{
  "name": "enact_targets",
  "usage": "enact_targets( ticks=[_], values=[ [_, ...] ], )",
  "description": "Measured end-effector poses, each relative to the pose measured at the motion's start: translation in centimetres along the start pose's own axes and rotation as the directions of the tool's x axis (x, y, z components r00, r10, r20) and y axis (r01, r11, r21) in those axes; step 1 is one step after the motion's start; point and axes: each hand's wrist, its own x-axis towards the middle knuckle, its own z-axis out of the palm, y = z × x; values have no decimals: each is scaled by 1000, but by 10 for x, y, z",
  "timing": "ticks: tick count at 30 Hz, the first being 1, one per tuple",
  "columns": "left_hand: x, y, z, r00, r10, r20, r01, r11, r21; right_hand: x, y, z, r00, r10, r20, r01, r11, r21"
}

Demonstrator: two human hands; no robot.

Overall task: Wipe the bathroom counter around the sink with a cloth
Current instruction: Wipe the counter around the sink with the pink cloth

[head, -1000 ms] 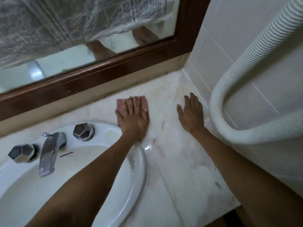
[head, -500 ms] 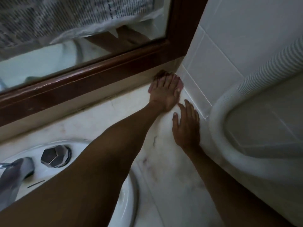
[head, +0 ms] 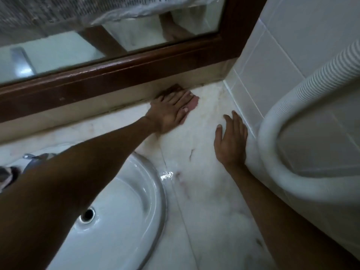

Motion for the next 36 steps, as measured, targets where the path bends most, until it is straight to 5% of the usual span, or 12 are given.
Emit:
enact_targets(
  ticks=[4,8,22,29,36],
  values=[
    [-28,67,17,973,-230,-12,227,967,-116,-2,4,-3,997,-23,78,23,1000,9],
    [-102,113,33,980,-189,-57,182,976,-120,-15,13,-16,973,-42,227,28,997,66],
    [-321,241,68,971,-239,-9,236,964,-118,-170,31,-81,905,-189,382,149,980,132],
    [-424,230,73,959,-284,18,285,956,-70,-215,-48,-94,835,-392,386,231,886,401],
    [-520,205,72,947,-317,50,320,944,-82,-273,-167,-96,656,-662,362,367,699,613]
  ],
)
